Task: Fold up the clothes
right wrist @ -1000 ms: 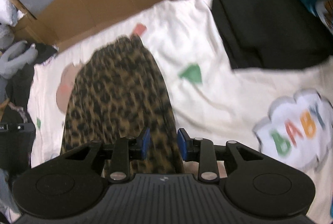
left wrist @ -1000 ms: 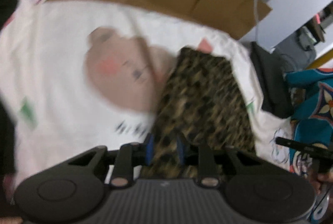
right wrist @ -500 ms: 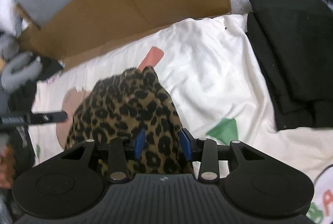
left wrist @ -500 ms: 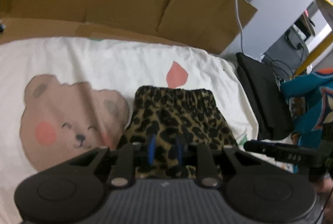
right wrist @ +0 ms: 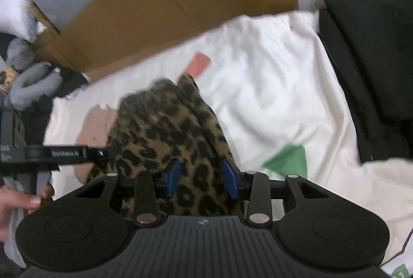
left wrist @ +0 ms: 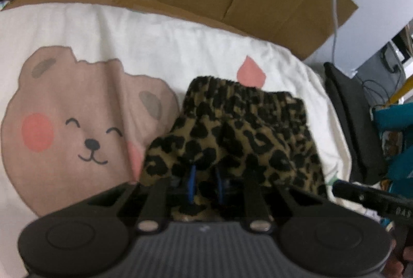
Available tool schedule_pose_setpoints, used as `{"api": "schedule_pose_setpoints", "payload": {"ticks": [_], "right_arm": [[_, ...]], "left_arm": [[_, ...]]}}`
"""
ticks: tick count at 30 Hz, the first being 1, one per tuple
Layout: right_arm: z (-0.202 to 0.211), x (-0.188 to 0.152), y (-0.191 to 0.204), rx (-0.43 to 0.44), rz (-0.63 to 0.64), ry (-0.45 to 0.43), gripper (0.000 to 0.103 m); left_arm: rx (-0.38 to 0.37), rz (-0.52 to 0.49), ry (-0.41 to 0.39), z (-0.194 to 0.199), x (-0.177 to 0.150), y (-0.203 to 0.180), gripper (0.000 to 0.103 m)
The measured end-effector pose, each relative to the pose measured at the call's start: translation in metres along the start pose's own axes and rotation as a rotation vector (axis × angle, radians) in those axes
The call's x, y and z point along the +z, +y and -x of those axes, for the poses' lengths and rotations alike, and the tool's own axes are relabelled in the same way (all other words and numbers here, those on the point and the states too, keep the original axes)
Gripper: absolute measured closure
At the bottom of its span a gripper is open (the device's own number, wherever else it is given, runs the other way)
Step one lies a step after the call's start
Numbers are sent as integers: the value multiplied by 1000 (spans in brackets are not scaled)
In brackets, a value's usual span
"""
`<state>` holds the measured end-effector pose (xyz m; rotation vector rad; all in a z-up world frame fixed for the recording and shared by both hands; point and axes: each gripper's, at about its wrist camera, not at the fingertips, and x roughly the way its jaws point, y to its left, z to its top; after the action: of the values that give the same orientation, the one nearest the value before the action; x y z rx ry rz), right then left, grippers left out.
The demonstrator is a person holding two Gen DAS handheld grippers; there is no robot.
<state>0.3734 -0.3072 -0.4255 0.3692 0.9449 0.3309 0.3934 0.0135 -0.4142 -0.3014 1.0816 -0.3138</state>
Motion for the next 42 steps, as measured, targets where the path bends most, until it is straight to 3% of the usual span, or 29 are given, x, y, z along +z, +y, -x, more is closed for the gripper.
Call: {"api": "schedule_pose_setpoints", "payload": {"ticks": [5, 8, 10, 12, 13, 17, 25, 28, 33, 42], "right_arm": [[-16, -1, 6, -59, 28, 52, 60], [-21, -7, 6, -40, 9, 82, 61], [-28, -12, 8, -38, 18, 121, 75], [-29, -14, 5, -41, -12, 131, 98], [-26, -13, 1, -34, -42, 124, 101], [-9, -10, -8, -21, -114, 80, 103], [24, -13, -9, -55, -117, 21, 103], [21, -14, -18, -70, -140, 29, 103], [7, -18, -21, -109, -120, 53, 103], [28, -15, -24, -128, -162, 9, 103]], "left_arm": [[-45, -45, -38, 18, -2, -17, 87], [-40, -78, -21, 9, -5, -25, 87], [-32, -72, 1, 0, -6, -26, 87], [-23, -50, 24, -9, -7, -24, 87], [-19, -38, 35, -14, -7, -23, 87], [-22, -61, 23, -10, -5, -32, 87], [-60, -113, 23, -16, -6, -54, 87], [-53, -133, 29, -27, -7, -58, 87], [-67, -85, 55, -50, -3, -51, 87], [-97, -126, 51, -56, -2, -66, 88]]}}
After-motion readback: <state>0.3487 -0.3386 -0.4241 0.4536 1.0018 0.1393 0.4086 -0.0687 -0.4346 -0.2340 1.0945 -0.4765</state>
